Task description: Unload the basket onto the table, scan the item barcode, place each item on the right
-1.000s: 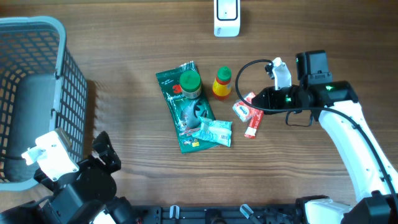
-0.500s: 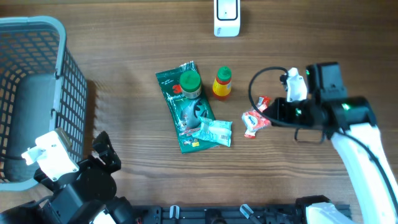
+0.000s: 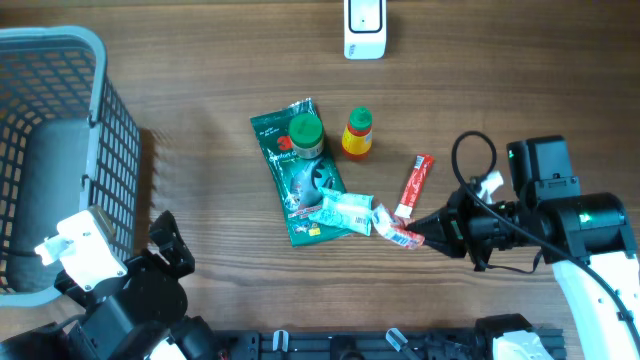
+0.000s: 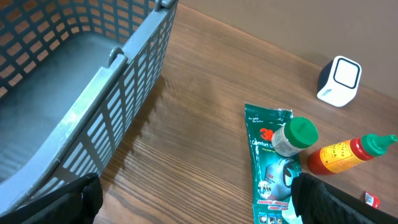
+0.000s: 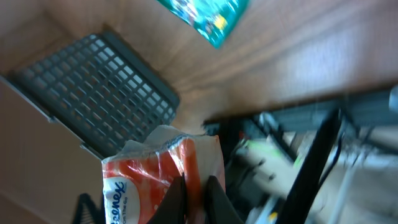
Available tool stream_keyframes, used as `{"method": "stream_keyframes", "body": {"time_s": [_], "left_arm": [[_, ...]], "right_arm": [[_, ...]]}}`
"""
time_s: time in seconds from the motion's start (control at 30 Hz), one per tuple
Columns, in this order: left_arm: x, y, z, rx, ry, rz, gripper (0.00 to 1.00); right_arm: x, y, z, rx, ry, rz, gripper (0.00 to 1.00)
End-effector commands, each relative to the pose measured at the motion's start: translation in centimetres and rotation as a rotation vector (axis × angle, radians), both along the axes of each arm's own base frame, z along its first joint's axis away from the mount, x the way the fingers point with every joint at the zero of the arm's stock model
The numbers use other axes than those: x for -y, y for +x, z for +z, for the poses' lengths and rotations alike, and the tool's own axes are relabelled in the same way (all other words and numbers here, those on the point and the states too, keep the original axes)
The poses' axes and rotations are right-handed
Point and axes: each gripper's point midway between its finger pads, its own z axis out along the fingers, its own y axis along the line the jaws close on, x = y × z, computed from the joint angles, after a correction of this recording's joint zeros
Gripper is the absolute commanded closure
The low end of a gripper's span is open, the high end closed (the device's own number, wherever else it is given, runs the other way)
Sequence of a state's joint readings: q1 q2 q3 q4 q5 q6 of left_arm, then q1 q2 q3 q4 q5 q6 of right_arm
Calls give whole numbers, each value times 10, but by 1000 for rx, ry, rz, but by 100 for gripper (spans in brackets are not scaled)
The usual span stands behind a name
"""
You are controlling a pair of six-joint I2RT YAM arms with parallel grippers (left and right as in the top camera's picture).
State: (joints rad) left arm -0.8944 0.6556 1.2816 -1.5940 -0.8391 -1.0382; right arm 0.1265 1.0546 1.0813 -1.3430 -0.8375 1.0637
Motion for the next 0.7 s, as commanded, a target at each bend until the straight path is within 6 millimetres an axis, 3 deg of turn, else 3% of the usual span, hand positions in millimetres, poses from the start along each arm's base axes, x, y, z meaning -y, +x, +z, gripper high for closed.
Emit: {"method": "stream_keyframes", "body": {"time_s": [0.0,0.67], "left_arm": [[-1,1,-1,0,-2,17,0],[-1,1,-1,0,-2,17,0]], "right_arm": [[-6,-11,6,-221,59,-125,96],[1,-7,-2,-186,0,-136,95]]}}
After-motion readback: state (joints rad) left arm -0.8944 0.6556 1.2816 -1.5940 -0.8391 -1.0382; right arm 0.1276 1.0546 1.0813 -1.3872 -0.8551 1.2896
